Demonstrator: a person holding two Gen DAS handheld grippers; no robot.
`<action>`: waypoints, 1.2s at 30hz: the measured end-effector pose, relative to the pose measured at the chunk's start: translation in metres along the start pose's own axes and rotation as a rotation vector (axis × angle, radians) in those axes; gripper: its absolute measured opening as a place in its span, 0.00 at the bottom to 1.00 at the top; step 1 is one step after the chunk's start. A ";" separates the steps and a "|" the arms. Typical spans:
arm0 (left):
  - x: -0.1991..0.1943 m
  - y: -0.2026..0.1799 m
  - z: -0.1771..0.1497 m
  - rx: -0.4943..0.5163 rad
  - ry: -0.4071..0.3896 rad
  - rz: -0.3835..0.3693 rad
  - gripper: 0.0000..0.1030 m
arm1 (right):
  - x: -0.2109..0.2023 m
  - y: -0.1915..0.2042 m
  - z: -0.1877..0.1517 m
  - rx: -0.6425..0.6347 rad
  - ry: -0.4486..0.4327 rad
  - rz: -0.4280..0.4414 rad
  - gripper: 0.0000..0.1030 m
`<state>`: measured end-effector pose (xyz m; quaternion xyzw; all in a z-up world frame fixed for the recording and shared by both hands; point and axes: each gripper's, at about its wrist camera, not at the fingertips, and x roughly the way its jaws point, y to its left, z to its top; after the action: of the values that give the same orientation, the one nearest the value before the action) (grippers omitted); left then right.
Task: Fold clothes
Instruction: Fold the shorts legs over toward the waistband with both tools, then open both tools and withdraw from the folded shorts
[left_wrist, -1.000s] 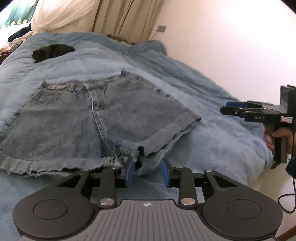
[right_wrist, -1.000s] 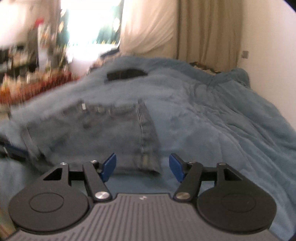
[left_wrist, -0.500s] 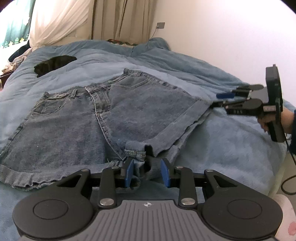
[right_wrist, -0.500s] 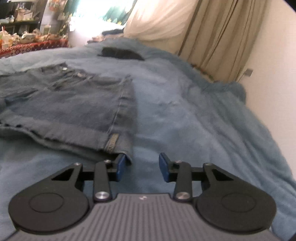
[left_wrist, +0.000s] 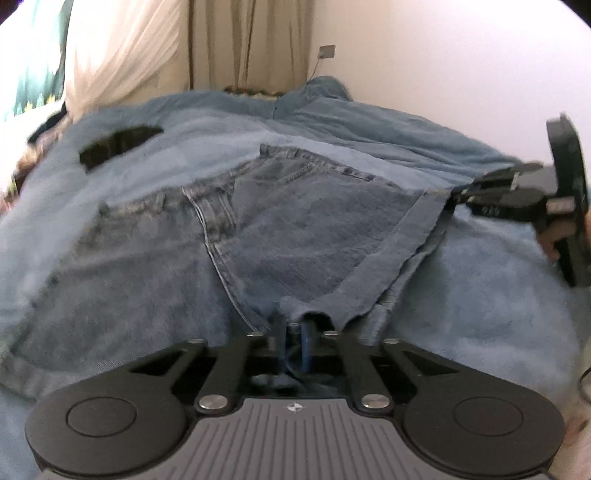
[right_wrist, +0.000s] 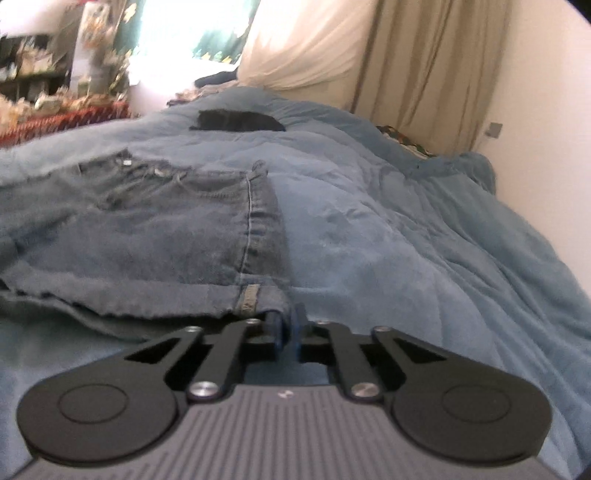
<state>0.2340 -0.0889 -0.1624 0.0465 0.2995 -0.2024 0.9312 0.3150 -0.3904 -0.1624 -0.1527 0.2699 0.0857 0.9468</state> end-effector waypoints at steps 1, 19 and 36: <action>-0.005 0.000 -0.001 0.011 -0.015 -0.002 0.06 | -0.005 -0.002 0.002 0.024 -0.010 -0.006 0.03; -0.018 0.008 -0.039 -0.099 0.008 -0.078 0.06 | -0.012 -0.029 -0.019 0.245 0.036 0.000 0.03; 0.002 -0.005 -0.047 -0.133 0.072 -0.014 0.27 | -0.018 -0.038 0.009 0.298 0.021 -0.044 0.04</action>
<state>0.2077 -0.0846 -0.2018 -0.0102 0.3457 -0.1866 0.9195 0.3134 -0.4243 -0.1356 -0.0171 0.2860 0.0222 0.9578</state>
